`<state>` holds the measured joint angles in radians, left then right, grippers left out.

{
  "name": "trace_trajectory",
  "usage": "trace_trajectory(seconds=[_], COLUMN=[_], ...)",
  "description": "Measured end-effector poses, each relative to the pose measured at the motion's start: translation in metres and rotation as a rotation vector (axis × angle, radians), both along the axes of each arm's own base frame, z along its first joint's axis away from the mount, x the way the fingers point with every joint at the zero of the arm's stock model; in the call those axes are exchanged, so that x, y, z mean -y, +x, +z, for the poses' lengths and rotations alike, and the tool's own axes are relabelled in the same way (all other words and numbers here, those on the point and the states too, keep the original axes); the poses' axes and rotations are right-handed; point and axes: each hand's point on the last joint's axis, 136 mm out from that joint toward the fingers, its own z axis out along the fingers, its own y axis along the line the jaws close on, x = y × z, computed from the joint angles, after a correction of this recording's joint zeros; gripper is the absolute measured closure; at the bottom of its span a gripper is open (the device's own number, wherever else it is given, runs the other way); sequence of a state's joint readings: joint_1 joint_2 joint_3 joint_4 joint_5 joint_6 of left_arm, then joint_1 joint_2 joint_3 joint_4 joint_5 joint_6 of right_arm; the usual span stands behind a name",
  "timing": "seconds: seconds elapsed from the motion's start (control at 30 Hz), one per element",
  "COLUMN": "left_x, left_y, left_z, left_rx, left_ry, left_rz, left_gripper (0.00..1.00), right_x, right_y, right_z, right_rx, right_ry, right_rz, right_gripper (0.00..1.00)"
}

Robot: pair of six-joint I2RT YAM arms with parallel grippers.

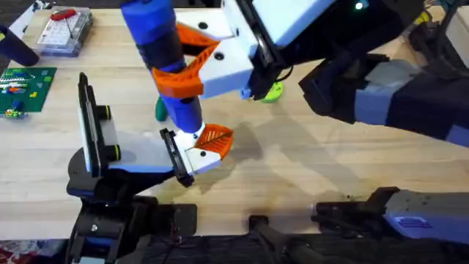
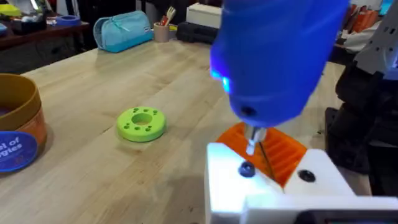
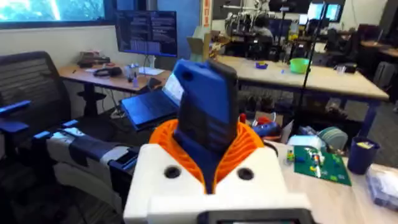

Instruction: Pick up the gripper from the table and insert it into the empty holder that is missing its gripper. Then pick up a screw, insert it into the mounting hole, and use the screwdriver to tighten it. Finally, clean up the table by picking up the vegetable and placing it into the bucket.

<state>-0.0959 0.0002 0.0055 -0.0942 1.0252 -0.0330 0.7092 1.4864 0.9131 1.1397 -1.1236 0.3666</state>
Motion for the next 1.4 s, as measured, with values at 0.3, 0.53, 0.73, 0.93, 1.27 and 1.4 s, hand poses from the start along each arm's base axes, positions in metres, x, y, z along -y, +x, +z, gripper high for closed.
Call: trace_trajectory(seconds=[0.3,0.53,0.73,0.93,1.27,1.4], left_x=[0.0,0.0,0.0,0.0,0.0,0.0], left_y=[0.0,0.0,0.0,0.0,0.0,0.0], left_z=[0.0,0.0,0.0,0.0,0.0,0.0], left_rx=[0.0,0.0,0.0,0.0,0.0,0.0], left_ry=[0.0,0.0,0.0,0.0,0.0,0.0], left_rz=[0.0,0.0,0.0,0.0,0.0,0.0], left_gripper=[0.984,0.984,0.984,0.984,0.984,0.984], right_x=[-0.002,-0.0024,-0.0023,-0.0023,-0.0024,-0.0024], right_y=[-0.0001,-0.0004,-0.0006,-0.0007,-0.0008,-0.0009], right_z=[-0.0038,-0.007,-0.0072,-0.0073,-0.0073,-0.0073], right_rx=[-0.008,-0.003,0.013,0.018,0.021,0.021], right_ry=[-0.014,-0.024,-0.02,-0.018,-0.017,-0.017], right_rz=[0.002,0.005,0.004,0.004,0.004,0.004], right_gripper=[0.975,0.975,0.975,0.975,0.975,0.975])
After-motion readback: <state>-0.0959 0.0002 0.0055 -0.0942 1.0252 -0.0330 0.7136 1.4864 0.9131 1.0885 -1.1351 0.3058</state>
